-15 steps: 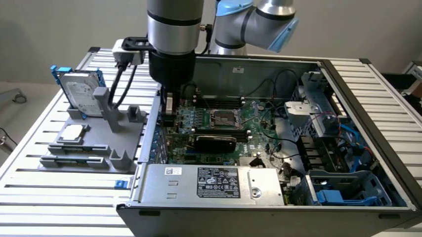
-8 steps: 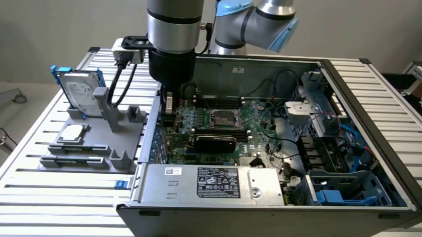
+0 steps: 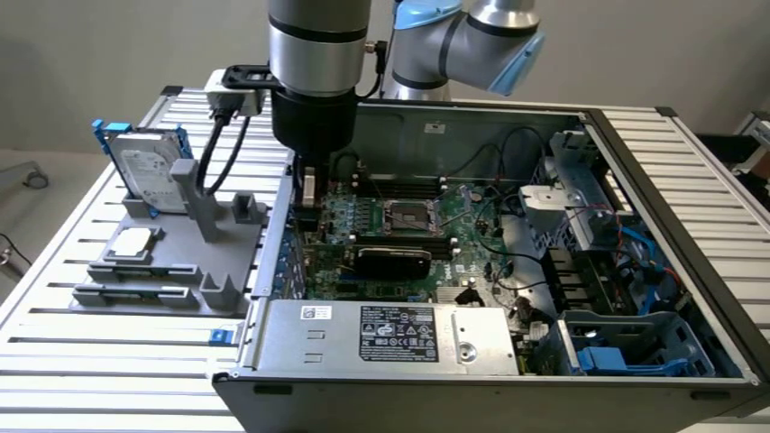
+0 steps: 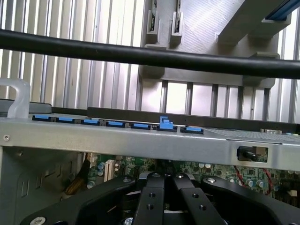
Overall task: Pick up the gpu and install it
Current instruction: 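Insert the gpu into the slot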
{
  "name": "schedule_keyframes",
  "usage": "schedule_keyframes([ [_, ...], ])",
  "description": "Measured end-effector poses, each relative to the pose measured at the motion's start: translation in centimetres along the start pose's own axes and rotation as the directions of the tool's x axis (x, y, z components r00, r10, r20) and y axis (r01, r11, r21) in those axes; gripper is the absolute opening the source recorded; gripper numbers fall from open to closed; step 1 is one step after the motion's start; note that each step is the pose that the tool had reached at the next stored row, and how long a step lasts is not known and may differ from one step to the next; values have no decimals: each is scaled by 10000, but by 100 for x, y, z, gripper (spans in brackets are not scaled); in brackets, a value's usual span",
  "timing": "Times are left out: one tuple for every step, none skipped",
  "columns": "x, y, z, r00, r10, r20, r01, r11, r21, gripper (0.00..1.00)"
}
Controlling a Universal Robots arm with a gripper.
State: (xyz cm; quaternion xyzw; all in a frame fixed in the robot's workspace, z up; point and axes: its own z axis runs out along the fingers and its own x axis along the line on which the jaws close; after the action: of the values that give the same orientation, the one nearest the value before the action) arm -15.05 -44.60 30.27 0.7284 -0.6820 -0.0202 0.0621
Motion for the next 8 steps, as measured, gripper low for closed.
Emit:
schedule_keyframes([
  [-1,1,0,10000,19,2,-19,10000,-2,11],
  [-1,2,-3,10000,37,4,-37,10000,-3,11],
  [-1,3,-15,10000,50,4,-50,10000,-5,11],
  [0,5,-26,10000,60,7,-60,10000,-5,11],
  [0,7,-33,10000,77,9,-77,10000,-5,11],
  [0,9,-32,9999,109,15,-109,9999,-6,11],
  [-1,10,-32,9999,141,18,-141,9999,-7,11],
  [0,12,-32,9999,164,20,-164,9999,-9,11],
])
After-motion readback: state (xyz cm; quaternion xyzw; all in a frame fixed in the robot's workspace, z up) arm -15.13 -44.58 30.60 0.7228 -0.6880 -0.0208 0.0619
